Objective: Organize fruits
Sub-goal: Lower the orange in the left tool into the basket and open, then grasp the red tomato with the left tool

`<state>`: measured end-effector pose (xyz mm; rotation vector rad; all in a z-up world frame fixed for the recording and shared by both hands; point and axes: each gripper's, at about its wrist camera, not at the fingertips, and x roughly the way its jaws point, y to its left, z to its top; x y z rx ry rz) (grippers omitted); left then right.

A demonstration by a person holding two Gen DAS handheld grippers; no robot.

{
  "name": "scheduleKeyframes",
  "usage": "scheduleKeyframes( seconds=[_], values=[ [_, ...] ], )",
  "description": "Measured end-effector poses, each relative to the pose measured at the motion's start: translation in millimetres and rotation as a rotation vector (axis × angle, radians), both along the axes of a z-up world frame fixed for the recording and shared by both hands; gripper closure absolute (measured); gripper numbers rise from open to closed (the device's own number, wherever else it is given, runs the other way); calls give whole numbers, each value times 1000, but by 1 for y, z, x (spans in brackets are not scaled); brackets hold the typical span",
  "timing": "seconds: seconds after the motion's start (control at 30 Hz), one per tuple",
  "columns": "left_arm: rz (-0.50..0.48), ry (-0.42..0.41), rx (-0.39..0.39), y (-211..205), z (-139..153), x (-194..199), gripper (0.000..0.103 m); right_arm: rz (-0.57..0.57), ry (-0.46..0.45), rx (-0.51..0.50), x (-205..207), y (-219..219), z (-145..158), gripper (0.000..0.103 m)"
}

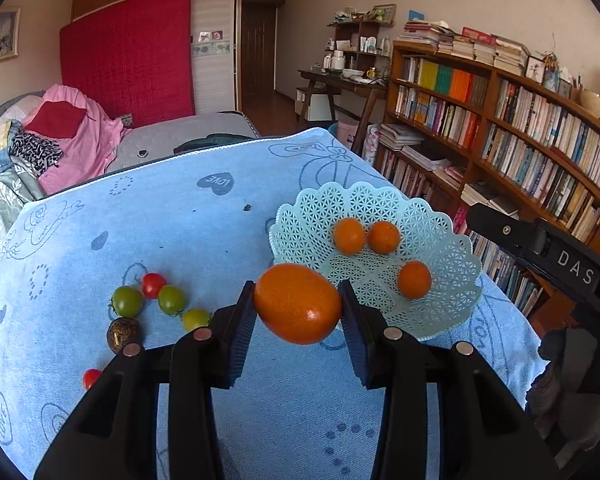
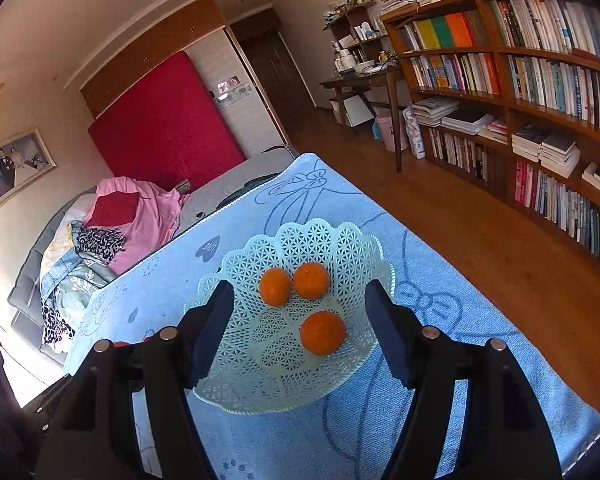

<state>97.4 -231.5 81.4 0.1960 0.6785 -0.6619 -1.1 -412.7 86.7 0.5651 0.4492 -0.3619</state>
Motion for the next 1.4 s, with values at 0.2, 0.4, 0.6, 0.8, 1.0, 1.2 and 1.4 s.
scheduleKeyframes(
  seconds=[0.2, 0.4, 0.6, 0.8, 1.0, 1.2, 1.4],
  values=[
    [-44, 10, 14, -28, -4, -1, 61, -36, -24, 9, -9, -7, 5, 28],
    [-73, 22, 22, -43, -8, -2, 61, -53, -39, 22, -15, -12, 8, 27],
    [-66, -47, -6, -39, -1, -7, 21, -79, -56, 30, -21, -17, 10, 20],
    [-43, -109, -33, -27, 4, -4, 10, -78, -74, 14, -23, -12, 13, 19],
    [-73, -95, -143, -6, 12, -5, 7, -79, -111, -34, -26, -5, 21, 16],
    [9, -136, -118, 10, 20, -6, 7, -85, -153, -90, -32, 3, 29, 10],
    [63, -102, -111, 29, 21, 1, 7, -66, -186, -159, -34, 19, 38, 6]
  ],
)
